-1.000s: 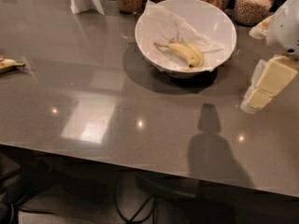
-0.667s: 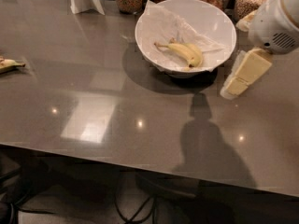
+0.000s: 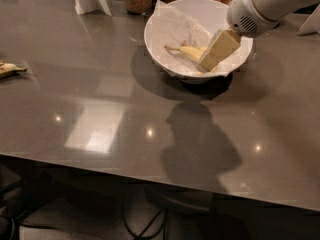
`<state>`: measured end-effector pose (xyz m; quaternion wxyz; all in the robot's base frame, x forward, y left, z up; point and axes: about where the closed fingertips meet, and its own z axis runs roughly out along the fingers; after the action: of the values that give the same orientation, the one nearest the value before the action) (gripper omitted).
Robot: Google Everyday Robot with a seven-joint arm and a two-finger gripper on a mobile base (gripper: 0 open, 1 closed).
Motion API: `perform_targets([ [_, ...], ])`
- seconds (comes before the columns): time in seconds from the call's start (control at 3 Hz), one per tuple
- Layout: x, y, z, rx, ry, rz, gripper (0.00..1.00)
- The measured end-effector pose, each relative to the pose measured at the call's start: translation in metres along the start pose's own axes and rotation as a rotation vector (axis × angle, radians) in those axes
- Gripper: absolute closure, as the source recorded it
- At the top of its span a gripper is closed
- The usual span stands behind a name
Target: Pick banana from white bowl
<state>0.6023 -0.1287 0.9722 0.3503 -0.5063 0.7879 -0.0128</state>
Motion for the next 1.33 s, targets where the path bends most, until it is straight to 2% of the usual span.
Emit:
perform_targets([
  [0.33,0.0,0.0,0.0,0.0,0.0,-0.001,0.0],
  [0.67,-0.003,-0.004,0.014,0.032,-0.035,0.025,0.0],
  [1.0,-0.014,-0.02,0.046,0.065,-0.082,0.05,0.0],
  [1.33,-0.019,-0.036,0.075,0.086,-0.107,0.076,0.17],
])
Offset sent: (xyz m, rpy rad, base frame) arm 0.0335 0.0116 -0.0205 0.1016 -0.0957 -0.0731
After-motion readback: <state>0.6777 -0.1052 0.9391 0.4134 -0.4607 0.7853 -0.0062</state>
